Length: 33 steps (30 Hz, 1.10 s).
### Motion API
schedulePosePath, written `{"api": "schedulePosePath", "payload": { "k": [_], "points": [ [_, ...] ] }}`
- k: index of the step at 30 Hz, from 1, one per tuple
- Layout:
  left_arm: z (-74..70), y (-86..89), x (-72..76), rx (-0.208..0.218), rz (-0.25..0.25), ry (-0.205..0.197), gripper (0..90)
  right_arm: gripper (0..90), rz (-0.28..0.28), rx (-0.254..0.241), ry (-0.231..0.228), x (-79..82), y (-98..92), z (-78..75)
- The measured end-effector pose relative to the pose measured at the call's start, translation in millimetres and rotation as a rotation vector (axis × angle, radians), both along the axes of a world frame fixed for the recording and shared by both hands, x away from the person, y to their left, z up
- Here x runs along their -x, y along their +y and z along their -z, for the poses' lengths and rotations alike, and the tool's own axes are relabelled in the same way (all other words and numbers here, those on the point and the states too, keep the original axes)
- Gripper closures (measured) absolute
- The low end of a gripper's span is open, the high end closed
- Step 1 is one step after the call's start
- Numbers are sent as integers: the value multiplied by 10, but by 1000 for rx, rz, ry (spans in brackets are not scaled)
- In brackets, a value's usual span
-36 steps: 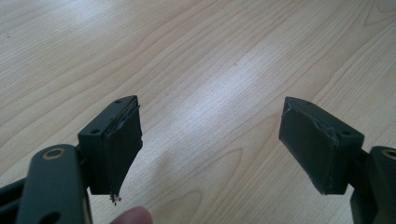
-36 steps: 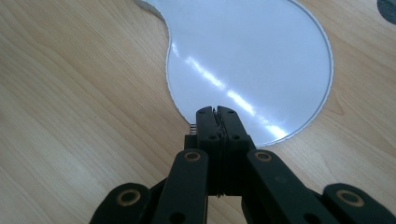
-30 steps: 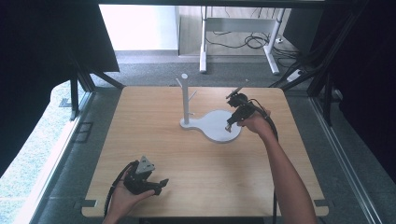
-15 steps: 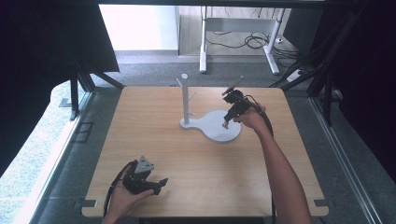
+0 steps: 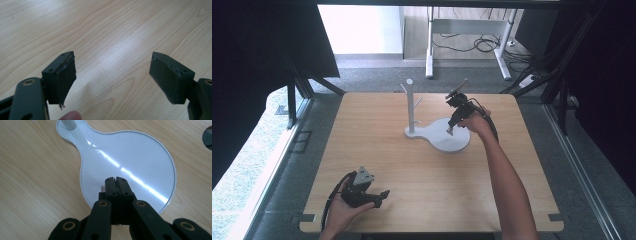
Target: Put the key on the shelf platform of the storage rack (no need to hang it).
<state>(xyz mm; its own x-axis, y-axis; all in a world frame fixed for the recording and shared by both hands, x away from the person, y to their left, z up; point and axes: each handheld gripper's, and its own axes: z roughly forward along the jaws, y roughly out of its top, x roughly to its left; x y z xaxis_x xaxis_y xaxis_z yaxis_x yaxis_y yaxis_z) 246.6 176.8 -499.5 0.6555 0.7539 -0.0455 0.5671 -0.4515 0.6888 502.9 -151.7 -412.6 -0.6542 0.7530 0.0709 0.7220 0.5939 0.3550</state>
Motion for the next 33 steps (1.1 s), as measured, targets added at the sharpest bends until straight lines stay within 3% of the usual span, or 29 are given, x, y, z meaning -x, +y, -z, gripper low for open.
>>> {"api": "schedulePosePath", "payload": {
  "k": [10,22,33],
  "points": [
    [-9,31,8,9,-7,-2,216,897,35,4,12,-140,33,253],
    [2,19,6,6,-3,1,216,896,44,3,21,-187,52,519],
    [12,11,4,4,0,7,216,886,63,-15,18,-206,-1,593]
  ]
}}
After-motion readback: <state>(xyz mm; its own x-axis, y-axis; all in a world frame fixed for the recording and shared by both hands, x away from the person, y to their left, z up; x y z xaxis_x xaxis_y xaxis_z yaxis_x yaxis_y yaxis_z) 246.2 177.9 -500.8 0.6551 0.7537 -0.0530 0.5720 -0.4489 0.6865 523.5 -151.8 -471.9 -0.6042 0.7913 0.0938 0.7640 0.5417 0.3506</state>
